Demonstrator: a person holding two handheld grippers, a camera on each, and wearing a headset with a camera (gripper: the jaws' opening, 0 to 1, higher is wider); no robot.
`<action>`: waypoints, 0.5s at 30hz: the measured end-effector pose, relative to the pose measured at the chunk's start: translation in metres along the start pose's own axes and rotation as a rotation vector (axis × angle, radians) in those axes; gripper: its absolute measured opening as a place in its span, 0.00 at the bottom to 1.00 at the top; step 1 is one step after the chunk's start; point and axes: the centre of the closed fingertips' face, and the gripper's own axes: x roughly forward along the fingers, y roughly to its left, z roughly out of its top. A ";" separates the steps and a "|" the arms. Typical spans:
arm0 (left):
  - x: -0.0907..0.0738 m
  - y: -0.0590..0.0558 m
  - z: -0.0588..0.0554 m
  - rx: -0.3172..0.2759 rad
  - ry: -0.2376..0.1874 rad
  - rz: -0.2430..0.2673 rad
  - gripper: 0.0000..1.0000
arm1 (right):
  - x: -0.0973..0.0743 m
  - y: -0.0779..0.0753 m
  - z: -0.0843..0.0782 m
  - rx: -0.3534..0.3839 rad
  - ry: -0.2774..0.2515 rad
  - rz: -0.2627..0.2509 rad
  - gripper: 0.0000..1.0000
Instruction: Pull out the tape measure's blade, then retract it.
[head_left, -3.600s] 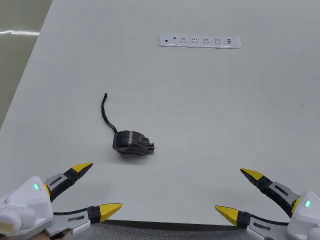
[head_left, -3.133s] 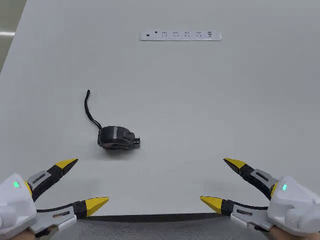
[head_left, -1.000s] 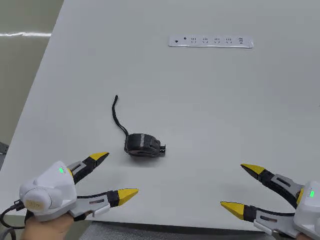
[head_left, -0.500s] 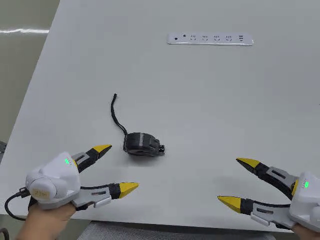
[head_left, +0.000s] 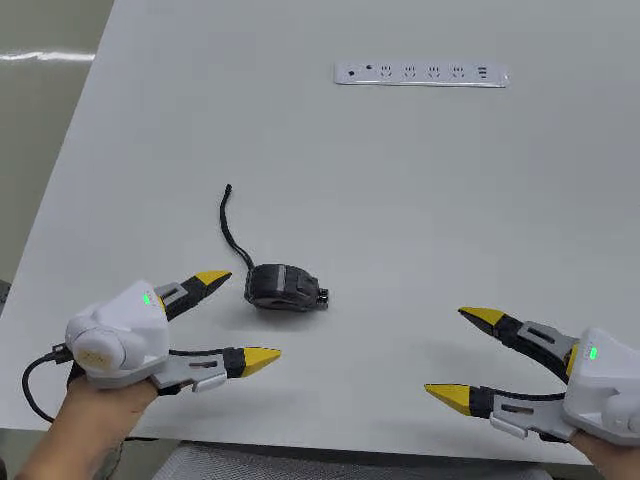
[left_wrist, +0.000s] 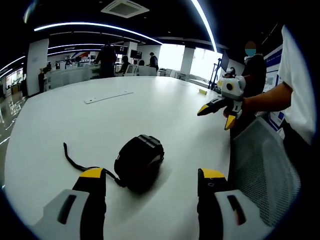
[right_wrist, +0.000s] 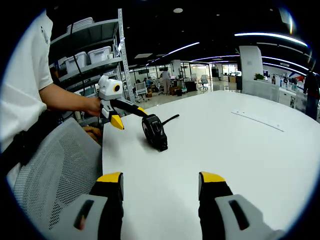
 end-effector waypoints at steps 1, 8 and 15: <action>0.001 0.001 0.000 0.003 0.003 0.000 0.73 | 0.000 0.000 0.000 -0.002 -0.001 0.002 0.61; 0.009 0.004 -0.006 0.072 0.048 -0.036 0.73 | 0.005 -0.003 0.000 -0.012 -0.005 0.025 0.60; 0.016 0.008 -0.002 0.105 0.048 -0.068 0.73 | 0.008 -0.005 -0.002 -0.010 -0.001 0.047 0.60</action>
